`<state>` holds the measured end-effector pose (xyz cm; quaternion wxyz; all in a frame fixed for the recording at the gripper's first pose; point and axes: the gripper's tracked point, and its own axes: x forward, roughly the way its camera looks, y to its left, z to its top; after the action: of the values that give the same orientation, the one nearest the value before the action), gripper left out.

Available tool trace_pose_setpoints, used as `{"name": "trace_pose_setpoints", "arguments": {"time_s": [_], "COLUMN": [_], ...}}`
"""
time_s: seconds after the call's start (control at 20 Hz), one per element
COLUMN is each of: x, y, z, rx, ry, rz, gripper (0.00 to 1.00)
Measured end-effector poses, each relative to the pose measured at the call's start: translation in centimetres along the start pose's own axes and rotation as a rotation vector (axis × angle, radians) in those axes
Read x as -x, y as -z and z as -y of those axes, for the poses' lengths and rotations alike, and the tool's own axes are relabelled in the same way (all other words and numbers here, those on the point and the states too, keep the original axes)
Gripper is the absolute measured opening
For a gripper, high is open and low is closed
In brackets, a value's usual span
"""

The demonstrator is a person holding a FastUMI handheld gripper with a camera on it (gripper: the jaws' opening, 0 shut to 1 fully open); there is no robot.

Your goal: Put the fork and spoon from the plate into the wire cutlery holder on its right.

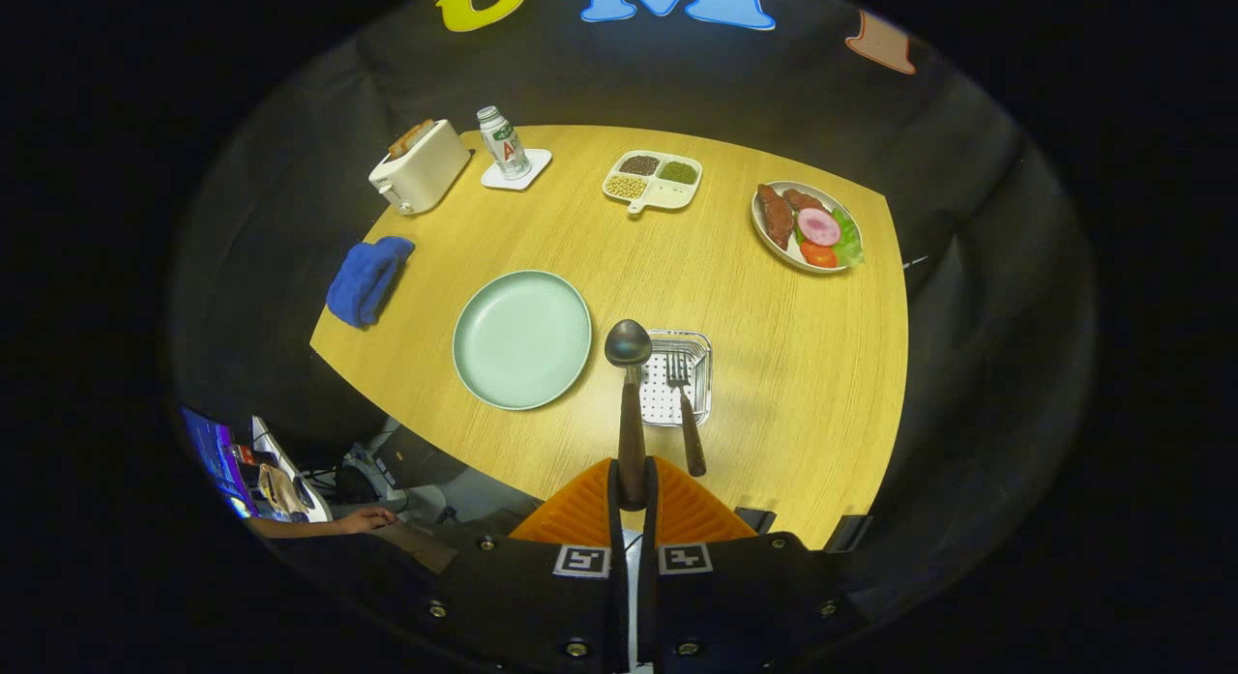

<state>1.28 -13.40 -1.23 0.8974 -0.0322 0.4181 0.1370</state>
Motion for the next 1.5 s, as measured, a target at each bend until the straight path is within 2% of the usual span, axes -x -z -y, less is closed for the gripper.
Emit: {"name": "trace_pose_setpoints", "arguments": {"time_s": [0.65,1.5], "x": [-1.9,-8.0], "y": [1.8,0.3], "z": [2.8,2.7], "rx": [-0.02,0.048], "ry": [0.018,0.037], "rz": [-0.064,-0.199], "gripper": [0.04,0.04]}}
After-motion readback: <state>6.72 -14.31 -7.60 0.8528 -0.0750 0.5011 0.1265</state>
